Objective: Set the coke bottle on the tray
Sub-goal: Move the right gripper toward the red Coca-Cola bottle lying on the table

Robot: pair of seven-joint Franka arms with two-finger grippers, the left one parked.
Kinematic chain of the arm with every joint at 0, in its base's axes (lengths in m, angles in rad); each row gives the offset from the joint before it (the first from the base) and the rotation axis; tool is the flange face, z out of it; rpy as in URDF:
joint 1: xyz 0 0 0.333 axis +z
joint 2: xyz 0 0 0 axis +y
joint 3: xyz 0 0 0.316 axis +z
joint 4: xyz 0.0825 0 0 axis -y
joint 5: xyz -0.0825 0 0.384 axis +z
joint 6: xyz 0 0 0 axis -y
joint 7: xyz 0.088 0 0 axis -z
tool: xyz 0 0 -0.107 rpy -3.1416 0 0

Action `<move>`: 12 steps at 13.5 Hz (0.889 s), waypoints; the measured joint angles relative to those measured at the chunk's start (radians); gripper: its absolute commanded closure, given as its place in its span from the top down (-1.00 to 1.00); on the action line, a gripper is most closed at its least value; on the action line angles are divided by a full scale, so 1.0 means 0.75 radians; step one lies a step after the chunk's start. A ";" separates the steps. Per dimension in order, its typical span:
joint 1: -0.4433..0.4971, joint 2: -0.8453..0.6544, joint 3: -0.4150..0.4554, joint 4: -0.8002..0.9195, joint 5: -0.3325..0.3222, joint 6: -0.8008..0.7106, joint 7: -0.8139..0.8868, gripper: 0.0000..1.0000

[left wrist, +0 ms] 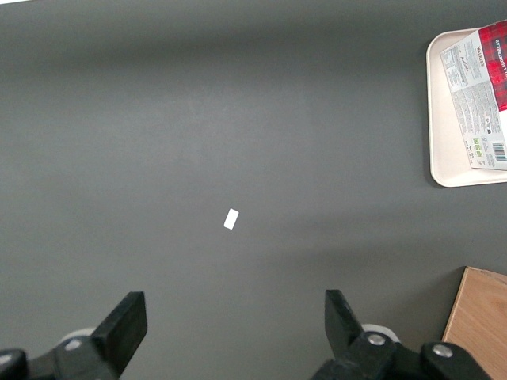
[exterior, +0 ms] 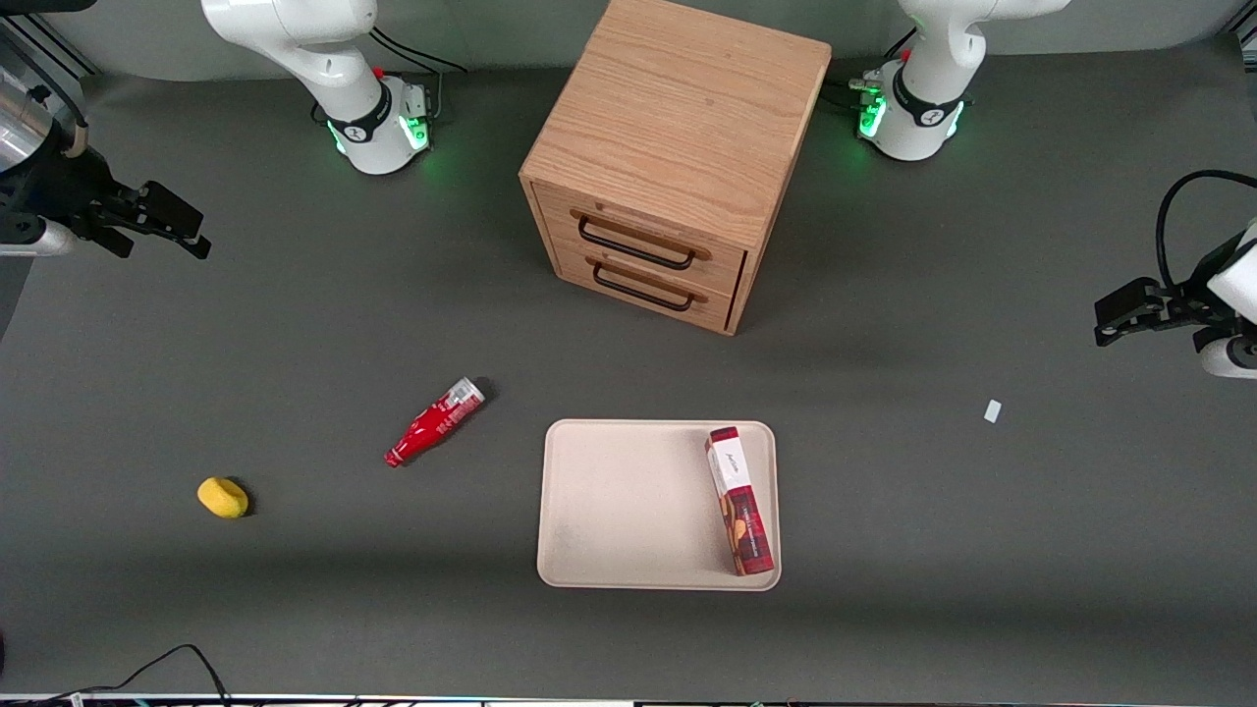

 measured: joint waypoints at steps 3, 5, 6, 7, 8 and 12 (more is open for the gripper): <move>0.000 0.016 0.003 0.011 0.000 -0.009 0.000 1.00; 0.000 0.033 0.014 0.021 -0.005 -0.009 0.026 1.00; 0.000 0.047 0.029 0.026 -0.008 -0.009 0.065 1.00; 0.001 0.069 0.055 0.028 -0.009 0.001 0.113 1.00; 0.002 0.101 0.087 0.027 -0.010 0.030 0.171 1.00; 0.009 0.324 0.201 0.024 -0.013 0.220 0.399 1.00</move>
